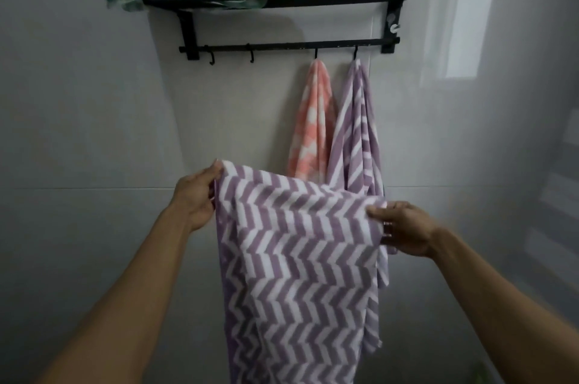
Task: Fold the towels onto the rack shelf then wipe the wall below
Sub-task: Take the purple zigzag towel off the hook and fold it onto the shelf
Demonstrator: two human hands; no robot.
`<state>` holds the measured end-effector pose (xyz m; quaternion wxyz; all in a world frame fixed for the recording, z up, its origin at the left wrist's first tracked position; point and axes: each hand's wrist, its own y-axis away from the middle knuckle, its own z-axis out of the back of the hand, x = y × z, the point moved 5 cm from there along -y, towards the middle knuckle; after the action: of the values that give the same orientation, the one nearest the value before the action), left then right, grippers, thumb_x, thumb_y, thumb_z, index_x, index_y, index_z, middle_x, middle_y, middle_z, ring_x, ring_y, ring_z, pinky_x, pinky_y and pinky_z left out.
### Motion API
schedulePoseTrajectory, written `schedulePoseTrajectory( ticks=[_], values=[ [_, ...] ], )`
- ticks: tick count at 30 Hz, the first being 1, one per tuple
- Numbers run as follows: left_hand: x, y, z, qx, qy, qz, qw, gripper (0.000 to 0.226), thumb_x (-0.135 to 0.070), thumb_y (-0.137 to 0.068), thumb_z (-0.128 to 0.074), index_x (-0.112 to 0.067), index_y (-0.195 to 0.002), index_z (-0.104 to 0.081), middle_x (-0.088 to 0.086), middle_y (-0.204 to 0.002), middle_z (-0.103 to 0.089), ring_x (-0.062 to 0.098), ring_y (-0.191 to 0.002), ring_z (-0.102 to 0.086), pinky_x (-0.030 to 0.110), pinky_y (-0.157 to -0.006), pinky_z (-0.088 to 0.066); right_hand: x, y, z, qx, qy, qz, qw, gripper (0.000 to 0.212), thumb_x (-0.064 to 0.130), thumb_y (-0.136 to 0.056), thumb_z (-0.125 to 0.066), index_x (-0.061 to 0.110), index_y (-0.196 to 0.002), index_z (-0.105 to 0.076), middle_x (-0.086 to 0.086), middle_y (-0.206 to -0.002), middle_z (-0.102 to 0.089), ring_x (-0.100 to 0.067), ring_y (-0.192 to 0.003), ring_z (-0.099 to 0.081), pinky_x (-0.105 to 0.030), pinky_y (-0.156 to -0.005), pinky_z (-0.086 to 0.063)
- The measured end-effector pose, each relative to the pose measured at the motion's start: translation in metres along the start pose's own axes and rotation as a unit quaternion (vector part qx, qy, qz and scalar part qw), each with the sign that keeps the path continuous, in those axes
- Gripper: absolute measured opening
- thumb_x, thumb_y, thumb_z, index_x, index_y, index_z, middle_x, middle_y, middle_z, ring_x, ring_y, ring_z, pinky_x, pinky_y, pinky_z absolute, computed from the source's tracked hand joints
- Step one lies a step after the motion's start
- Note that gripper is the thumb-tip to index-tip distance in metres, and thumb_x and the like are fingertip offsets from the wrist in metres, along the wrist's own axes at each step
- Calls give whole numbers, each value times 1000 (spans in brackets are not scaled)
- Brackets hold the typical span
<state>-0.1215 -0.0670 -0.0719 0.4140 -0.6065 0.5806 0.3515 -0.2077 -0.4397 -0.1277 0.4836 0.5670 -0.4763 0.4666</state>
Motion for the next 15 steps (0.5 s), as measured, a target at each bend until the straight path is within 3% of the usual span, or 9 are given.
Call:
schedulePoseTrajectory(
  ticks=[2, 4, 6, 7, 9, 11, 13, 15],
  values=[
    [2, 7, 0, 107, -15, -15, 994, 55, -33, -79, -80, -4, -124, -65, 15, -117, -72, 28, -104, -70, 38, -83, -60, 20, -5, 0, -36, -77, 55, 995, 46, 30, -72, -81, 9, -113, -74, -12, -118, -73, -22, -96, -73, -36, -82, -61],
    [29, 21, 12, 112, -139, 27, 984, 84, -42, -55, -96, -2, -122, -66, 18, -120, -71, 33, -105, -70, 42, -85, -60, 39, -11, -1, -48, -118, 87, 988, 69, 36, -64, -89, 9, -124, -69, -12, -126, -70, -27, -112, -68, -41, -94, -58],
    [51, 29, 26, 27, -210, 64, 975, 73, -43, -57, -93, -1, -113, -71, 18, -109, -75, 34, -95, -73, 44, -83, -60, 55, -12, 2, -77, -145, 111, 980, 67, 35, -68, -88, 8, -126, -68, -13, -129, -69, -29, -113, -67, -38, -85, -60],
    [53, 29, 29, -17, -196, 63, 978, 60, -39, -66, -88, -2, -110, -72, 17, -105, -75, 32, -89, -73, 42, -81, -59, 59, -12, 7, -93, -157, 117, 976, 57, 33, -76, -82, 7, -125, -68, -14, -129, -69, -29, -111, -68, -37, -81, -61],
    [41, 21, 27, -59, -145, 49, 987, 42, -33, -77, -82, -3, -106, -72, 15, -100, -76, 26, -80, -73, 37, -75, -59, 56, -6, 11, -83, -161, 95, 979, 51, 39, -86, -72, 8, -127, -67, -15, -128, -69, -31, -111, -69, -43, -86, -58],
    [25, 11, 14, -39, -96, 39, 994, 39, -32, -81, -79, -3, -107, -72, 14, -101, -76, 25, -84, -73, 36, -74, -60, 38, 3, 3, -23, -74, 28, 997, 72, 48, -74, -81, 10, -131, -61, -14, -126, -70, -34, -113, -69, -49, -93, -54],
    [11, 6, 0, -7, -76, 36, 996, 35, -32, -84, -75, -6, -107, -73, 13, -108, -75, 25, -90, -71, 37, -78, -61, 16, 9, -11, 19, 18, -33, 999, 87, 35, -60, -95, 10, -133, -56, -14, -124, -71, -36, -108, -71, -49, -89, -57],
    [-1, 5, -7, 27, -51, 29, 998, 26, -26, -85, -73, -7, -101, -75, 12, -112, -73, 23, -86, -72, 35, -76, -62, 18, 10, -19, -4, -2, -13, 1000, 66, 20, -69, -89, 7, -127, -59, -15, -115, -74, -34, -97, -74, -45, -75, -62]
  ],
)
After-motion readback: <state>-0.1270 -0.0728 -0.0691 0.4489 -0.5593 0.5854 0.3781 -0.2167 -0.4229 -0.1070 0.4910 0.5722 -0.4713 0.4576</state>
